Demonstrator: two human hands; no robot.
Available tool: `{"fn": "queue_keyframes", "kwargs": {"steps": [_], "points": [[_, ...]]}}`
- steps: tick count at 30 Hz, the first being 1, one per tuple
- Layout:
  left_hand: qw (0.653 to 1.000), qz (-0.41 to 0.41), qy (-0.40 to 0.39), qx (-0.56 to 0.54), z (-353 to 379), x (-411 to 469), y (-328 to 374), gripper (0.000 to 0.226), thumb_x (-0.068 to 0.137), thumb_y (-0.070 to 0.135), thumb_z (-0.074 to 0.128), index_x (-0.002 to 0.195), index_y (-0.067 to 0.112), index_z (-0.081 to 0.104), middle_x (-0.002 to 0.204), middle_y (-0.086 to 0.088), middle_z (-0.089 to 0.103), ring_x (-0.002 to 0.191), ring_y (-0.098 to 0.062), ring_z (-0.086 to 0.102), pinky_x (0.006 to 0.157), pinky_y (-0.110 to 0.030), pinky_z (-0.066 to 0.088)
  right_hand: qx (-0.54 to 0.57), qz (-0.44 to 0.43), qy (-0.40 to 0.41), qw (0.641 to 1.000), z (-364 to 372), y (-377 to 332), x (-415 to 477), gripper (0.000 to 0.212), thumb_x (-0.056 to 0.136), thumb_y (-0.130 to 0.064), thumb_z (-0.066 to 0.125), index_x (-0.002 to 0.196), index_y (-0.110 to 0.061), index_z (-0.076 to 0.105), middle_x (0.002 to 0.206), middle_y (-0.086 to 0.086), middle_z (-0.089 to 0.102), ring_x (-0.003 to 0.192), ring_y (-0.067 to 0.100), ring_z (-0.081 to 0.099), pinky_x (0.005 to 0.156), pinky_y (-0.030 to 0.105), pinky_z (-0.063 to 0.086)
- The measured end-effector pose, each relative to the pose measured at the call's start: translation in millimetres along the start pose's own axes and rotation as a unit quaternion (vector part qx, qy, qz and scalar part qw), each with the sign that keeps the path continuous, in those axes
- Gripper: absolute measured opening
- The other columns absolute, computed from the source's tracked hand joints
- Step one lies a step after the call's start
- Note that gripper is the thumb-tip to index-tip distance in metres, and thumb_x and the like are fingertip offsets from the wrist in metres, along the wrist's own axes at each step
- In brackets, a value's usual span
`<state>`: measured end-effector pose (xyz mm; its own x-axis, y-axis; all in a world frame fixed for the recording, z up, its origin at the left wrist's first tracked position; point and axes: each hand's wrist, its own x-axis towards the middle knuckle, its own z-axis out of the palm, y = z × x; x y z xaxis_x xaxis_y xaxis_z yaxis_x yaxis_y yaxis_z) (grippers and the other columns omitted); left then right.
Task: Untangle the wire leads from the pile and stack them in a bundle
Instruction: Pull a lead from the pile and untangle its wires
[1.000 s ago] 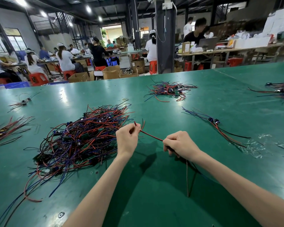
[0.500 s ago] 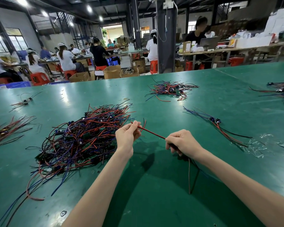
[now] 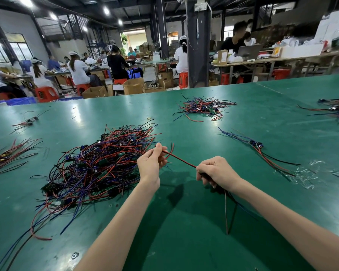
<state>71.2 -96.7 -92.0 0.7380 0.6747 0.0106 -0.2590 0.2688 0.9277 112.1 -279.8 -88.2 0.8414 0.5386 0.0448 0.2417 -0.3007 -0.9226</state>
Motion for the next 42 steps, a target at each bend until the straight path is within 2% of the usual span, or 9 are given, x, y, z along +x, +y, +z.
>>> {"fn": "queue_keyframes", "kwargs": {"steps": [5,11,19,23,28,31,35,37,42], "points": [[0.975,0.114,0.011,0.189,-5.0,-1.1,-3.7,0.029,0.094,0.022,0.059,0.068,0.013,0.07,0.06,-0.003,0.062,0.051,-0.011,0.051,0.055,-0.027,0.051,-0.003,-0.001,-0.004,1.0,-0.3,1.9,0.1,0.03,0.078,-0.009,0.054,0.051,-0.011,0.067,0.044,0.006,0.056,0.036,0.014,0.04,0.037,0.019,0.035],[0.774,0.459,0.012,0.436,-14.9,1.4,-5.9,0.029,0.092,0.013,0.062,0.066,0.0,0.061,0.06,-0.007,0.056,0.055,-0.022,0.047,0.052,-0.034,0.04,-0.002,-0.002,-0.019,1.0,0.0,3.6,0.5,0.029,0.078,-0.008,0.054,0.053,-0.009,0.067,0.044,0.006,0.056,0.035,0.012,0.04,0.037,0.018,0.035],[0.993,0.067,0.027,0.094,-1.5,-2.1,-2.5,0.028,0.093,0.023,0.06,0.069,0.016,0.073,0.054,0.008,0.063,0.05,-0.003,0.052,0.049,-0.017,0.045,0.002,-0.001,-0.014,1.0,-3.0,3.5,0.9,0.03,0.078,-0.009,0.054,0.051,-0.011,0.067,0.044,0.007,0.056,0.035,0.013,0.04,0.037,0.019,0.035],[0.985,0.085,0.011,0.15,-4.1,-2.4,-1.7,0.028,0.094,0.021,0.059,0.071,0.01,0.072,0.055,0.007,0.062,0.05,-0.003,0.051,0.051,-0.017,0.044,0.002,0.001,-0.016,1.0,-3.4,4.8,0.4,0.032,0.079,-0.007,0.054,0.05,-0.012,0.067,0.044,0.007,0.055,0.035,0.014,0.039,0.037,0.019,0.035],[0.781,0.417,0.04,0.464,-15.1,2.4,4.2,0.037,0.093,0.022,0.06,0.061,0.004,0.056,0.056,-0.003,0.054,0.053,-0.02,0.043,0.053,-0.032,0.032,0.0,-0.001,-0.028,1.0,-0.4,2.6,-0.5,0.031,0.08,-0.009,0.054,0.052,-0.011,0.067,0.045,0.008,0.056,0.035,0.013,0.039,0.038,0.02,0.036],[0.85,0.339,0.046,0.4,-13.4,4.5,8.6,0.033,0.093,0.027,0.06,0.064,0.011,0.065,0.058,-0.001,0.061,0.055,-0.016,0.051,0.059,-0.033,0.04,0.013,-0.008,-0.028,0.999,-0.9,0.0,-0.2,0.031,0.081,-0.009,0.053,0.053,-0.01,0.067,0.045,0.007,0.055,0.036,0.014,0.04,0.037,0.02,0.036],[0.997,0.016,0.017,0.071,-6.4,3.0,14.0,0.022,0.088,0.02,0.066,0.069,0.016,0.073,0.056,0.009,0.064,0.05,-0.002,0.053,0.047,-0.014,0.041,0.02,-0.017,-0.036,0.999,1.1,-1.2,-0.2,0.032,0.082,-0.008,0.053,0.053,-0.011,0.068,0.045,0.006,0.055,0.036,0.014,0.04,0.037,0.019,0.035],[0.998,-0.021,0.006,0.051,-7.0,2.7,13.9,0.02,0.088,0.019,0.066,0.07,0.014,0.074,0.056,0.008,0.065,0.049,-0.003,0.052,0.045,-0.013,0.04,0.02,-0.018,-0.037,0.999,1.4,-0.5,-0.5,0.033,0.082,-0.008,0.053,0.052,-0.012,0.067,0.045,0.007,0.055,0.036,0.014,0.04,0.037,0.019,0.035],[0.901,0.228,0.035,0.368,-12.2,4.2,10.5,0.038,0.091,0.031,0.061,0.065,0.005,0.068,0.056,-0.01,0.063,0.055,-0.026,0.056,0.062,-0.035,0.046,0.012,-0.011,-0.038,0.999,0.7,0.7,-0.7,0.032,0.081,-0.008,0.053,0.052,-0.012,0.067,0.046,0.008,0.056,0.035,0.012,0.04,0.037,0.019,0.035]]}}
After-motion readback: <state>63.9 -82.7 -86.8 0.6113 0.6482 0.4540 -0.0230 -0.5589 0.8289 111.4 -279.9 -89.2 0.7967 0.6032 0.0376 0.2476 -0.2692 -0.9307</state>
